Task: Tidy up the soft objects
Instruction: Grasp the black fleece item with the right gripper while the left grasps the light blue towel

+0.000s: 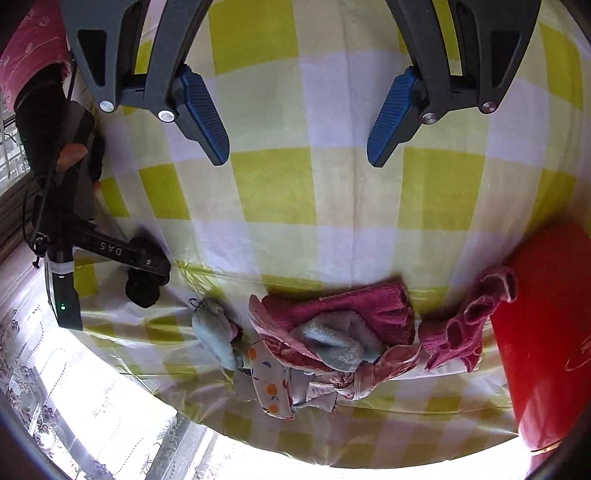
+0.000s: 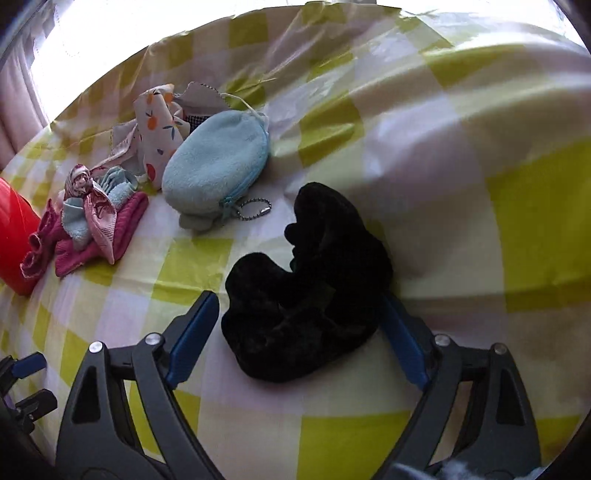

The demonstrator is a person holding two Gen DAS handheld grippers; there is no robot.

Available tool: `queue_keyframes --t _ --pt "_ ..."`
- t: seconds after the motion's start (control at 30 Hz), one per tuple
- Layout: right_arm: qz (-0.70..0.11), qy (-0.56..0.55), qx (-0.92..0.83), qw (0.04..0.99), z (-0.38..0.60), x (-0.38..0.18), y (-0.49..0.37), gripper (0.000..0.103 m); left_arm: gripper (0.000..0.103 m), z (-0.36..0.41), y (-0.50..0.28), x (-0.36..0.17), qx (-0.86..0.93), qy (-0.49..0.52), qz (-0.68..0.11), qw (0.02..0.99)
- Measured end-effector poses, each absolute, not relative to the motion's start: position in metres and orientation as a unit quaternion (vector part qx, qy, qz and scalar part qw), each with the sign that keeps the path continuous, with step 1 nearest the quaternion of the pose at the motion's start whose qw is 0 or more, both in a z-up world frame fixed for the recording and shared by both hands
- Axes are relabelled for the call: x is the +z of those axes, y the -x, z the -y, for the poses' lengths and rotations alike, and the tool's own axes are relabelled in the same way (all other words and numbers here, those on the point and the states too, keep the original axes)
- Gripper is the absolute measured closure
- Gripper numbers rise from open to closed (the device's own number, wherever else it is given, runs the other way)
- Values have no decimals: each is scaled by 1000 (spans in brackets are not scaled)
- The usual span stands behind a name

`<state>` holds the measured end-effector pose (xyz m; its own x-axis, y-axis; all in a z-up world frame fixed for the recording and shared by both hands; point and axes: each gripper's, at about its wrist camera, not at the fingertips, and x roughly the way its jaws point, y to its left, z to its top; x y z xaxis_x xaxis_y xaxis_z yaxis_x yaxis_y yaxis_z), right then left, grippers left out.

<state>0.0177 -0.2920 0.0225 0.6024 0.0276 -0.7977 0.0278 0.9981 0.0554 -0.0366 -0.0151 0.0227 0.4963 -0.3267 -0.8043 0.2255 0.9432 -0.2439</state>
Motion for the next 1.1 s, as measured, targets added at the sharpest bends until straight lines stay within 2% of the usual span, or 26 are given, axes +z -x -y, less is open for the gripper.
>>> queue_keyframes --t 0.03,0.07,0.1,0.37,0.4,0.43,0.47,0.5,0.53,0.57,0.67,0.77,0.93,1.1 --pt "-444 -10 -2 896 286 21 -20 28 25 17 31 25 -157 49 -472 866" --pt "-437 1 -3 899 282 22 -18 49 25 19 24 29 -153 45 -467 870" --pt "-428 6 -2 904 279 24 -14 76 25 21 17 32 -153 43 -460 873" --pt "-426 -35 -1 904 296 27 -5 76 25 53 -78 42 -85 -41 -413 906" --pt "-426 -36 -1 904 297 27 -5 76 30 58 -87 41 -80 -61 -408 907" --pt "-427 -34 -2 904 298 28 -4 75 42 61 -96 39 -83 -73 -414 904" --pt "-427 -31 -3 904 297 28 -3 75 85 61 -102 37 -89 -67 -432 895" --pt "-427 -30 -3 904 298 28 -3 75 90 56 -102 38 -96 -43 -443 890" --pt "-427 -31 -3 904 298 28 -2 75 91 51 -95 45 -107 -15 -437 893" --pt "-427 -33 -2 904 294 27 -6 75 98 47 -83 55 -123 6 -427 896" --pt "-427 -38 1 903 292 27 -12 75 98 27 -28 96 -177 82 -367 910" --pt "-428 -35 0 903 292 27 -14 75 98 7 18 119 -196 104 -317 922" --pt "-427 -38 0 904 292 28 -15 75 98 -10 61 104 -188 99 -338 917" --pt "-415 -62 23 908 293 35 6 75 95 -18 91 63 -179 87 -405 892"
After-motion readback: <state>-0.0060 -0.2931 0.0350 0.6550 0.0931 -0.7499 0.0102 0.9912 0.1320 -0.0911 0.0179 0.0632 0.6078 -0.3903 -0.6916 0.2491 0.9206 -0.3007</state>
